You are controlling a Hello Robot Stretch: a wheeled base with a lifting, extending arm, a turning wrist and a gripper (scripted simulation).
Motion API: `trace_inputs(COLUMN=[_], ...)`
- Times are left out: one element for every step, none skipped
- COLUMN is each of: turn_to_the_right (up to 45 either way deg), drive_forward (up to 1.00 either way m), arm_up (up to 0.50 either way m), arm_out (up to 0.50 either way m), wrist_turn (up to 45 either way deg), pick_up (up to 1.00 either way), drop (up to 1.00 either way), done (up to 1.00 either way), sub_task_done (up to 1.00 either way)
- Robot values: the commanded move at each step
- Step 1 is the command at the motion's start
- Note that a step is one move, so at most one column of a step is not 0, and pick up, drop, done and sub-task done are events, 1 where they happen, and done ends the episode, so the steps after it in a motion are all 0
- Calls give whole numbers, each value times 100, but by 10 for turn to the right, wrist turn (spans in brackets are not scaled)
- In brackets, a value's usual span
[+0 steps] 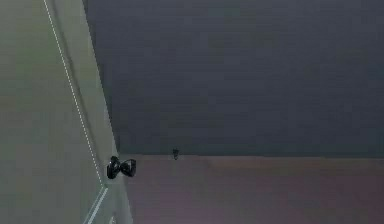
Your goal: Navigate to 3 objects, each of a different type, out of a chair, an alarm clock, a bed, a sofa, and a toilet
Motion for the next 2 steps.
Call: trace_inputs(turn_to_the_right=[450, 240], drive_forward=[0, 0], arm_up=[0, 0], arm_out=[0, 0], wrist_turn=[0, 0], pick_up=[0, 0], drop=[0, 0], done=[0, 0], sub_task_done=[0, 0])
